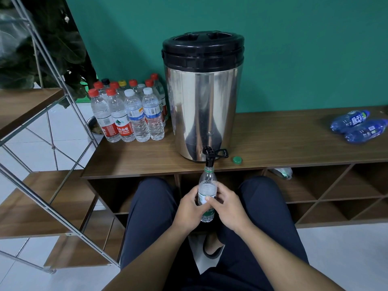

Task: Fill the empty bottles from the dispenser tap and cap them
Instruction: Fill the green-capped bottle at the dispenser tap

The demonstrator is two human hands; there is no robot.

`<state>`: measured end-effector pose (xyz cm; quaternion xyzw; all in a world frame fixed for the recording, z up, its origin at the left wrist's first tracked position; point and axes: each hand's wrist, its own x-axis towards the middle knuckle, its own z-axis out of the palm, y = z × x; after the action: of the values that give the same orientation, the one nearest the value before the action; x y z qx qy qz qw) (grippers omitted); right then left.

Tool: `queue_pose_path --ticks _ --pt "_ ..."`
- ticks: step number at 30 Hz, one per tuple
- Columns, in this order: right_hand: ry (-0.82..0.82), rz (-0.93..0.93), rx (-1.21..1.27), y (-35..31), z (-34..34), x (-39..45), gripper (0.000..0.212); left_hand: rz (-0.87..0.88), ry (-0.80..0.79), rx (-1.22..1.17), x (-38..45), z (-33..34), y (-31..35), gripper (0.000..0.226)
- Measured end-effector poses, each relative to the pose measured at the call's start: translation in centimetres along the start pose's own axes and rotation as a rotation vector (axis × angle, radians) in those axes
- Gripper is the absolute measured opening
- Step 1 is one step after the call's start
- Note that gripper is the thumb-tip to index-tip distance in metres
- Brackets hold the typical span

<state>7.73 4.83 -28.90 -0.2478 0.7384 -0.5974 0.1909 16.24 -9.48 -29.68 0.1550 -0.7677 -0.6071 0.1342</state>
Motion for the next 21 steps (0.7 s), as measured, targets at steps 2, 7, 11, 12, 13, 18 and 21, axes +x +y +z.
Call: queue_pose_path --ticks 2,7,11,12,13,18,21 --pt "0.000 -0.002 0.001 -0.06 -0.01 -0.03 0.052 -0.002 -0.003 0.000 0.02 -0.03 -0.01 0.047" --pt "0.003 0.005 0.009 -0.14 0.03 -0.11 0.053 -0.010 -0.014 -0.012 0.05 -0.01 0.01 0.048" --pt "0.003 0.012 0.022 -0.12 0.02 -0.12 0.053 -0.015 -0.017 -0.019 0.03 -0.02 -0.06 0.048" --pt "0.003 0.010 0.021 -0.14 0.02 -0.12 0.053 -0.013 -0.017 -0.018 0.03 -0.02 -0.09 0.048" --pt "0.003 0.008 0.021 -0.17 0.01 -0.12 0.053 -0.012 -0.016 -0.016 0.04 -0.02 -0.10 0.048" --pt "0.002 0.002 0.016 -0.13 -0.01 -0.05 0.052 -0.007 -0.012 -0.005 0.14 0.02 -0.25 0.047" --pt "0.005 0.001 0.015 -0.16 -0.01 -0.09 0.053 -0.004 -0.008 0.008 0.17 0.07 -0.33 0.049"
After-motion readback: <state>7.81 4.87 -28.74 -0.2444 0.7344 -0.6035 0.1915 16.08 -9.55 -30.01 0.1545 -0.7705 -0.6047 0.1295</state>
